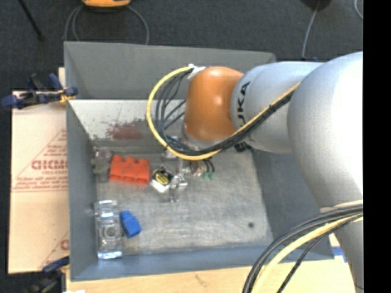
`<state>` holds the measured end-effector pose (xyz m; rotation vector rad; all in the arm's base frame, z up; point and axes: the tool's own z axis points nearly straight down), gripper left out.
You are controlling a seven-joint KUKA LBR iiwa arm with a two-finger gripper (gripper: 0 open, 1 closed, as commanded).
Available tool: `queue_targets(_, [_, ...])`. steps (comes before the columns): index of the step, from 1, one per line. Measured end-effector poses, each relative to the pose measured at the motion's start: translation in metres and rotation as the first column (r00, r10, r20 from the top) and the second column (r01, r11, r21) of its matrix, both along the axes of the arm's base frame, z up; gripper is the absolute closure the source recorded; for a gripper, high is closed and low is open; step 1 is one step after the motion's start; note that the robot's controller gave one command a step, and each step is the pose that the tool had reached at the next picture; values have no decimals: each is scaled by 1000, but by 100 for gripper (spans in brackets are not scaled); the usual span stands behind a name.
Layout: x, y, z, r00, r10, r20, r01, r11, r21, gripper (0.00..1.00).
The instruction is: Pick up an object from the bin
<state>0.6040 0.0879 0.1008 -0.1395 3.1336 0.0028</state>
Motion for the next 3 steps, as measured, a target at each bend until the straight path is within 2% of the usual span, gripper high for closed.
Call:
queue_targets(1, [13,7,-22,999,-47,1,47,999,1,0])
queue_targets(2, [14,6,-20,999,-45,5,45,999,0,100])
queue_targets(3, [29,10,113,1000,-29,9,29,1000,-2,100])
